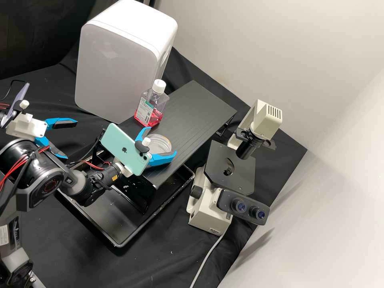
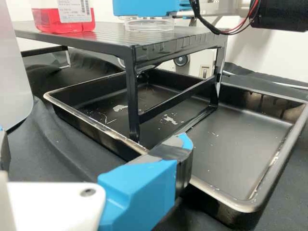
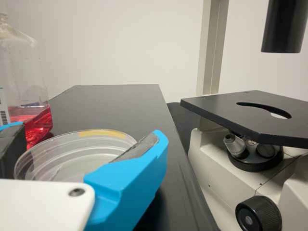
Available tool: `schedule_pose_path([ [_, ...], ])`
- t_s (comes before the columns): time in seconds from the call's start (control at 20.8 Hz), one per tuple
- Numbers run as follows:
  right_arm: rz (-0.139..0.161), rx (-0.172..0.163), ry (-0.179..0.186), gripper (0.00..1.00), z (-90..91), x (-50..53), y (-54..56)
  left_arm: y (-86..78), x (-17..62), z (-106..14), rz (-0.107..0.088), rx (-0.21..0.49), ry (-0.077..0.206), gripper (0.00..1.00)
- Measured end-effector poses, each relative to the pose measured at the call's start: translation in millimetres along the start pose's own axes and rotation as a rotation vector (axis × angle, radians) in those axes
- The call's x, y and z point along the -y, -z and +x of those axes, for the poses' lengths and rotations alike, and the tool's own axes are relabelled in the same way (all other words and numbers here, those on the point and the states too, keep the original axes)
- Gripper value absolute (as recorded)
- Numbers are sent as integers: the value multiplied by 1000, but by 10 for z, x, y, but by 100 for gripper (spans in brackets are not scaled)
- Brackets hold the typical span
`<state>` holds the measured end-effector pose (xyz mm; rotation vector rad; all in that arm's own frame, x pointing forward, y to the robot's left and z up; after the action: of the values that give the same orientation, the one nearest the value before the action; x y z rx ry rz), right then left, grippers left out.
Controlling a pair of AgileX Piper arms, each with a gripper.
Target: Place the lid on the petri dish
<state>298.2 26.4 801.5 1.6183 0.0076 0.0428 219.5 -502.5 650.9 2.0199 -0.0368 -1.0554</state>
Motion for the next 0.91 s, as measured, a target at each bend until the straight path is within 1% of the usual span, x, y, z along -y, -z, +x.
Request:
schedule_pose_path([
  [0.19, 0, 3, 3, 0, 0, 3, -3, 4, 15, 3, -2, -1, 6, 100],
  [0.43, 0, 3, 3, 0, 0, 3, -3, 4, 15, 3, -2, -1, 6, 100],
  [0.53, -2, 7, 11, 0, 0, 10, -6, 4, 15, 3, -2, -1, 6, 100],
  [0.91, -3, 17, 22, 0, -23, 28, -26, 4, 15, 3, -2, -1, 6, 100],
])
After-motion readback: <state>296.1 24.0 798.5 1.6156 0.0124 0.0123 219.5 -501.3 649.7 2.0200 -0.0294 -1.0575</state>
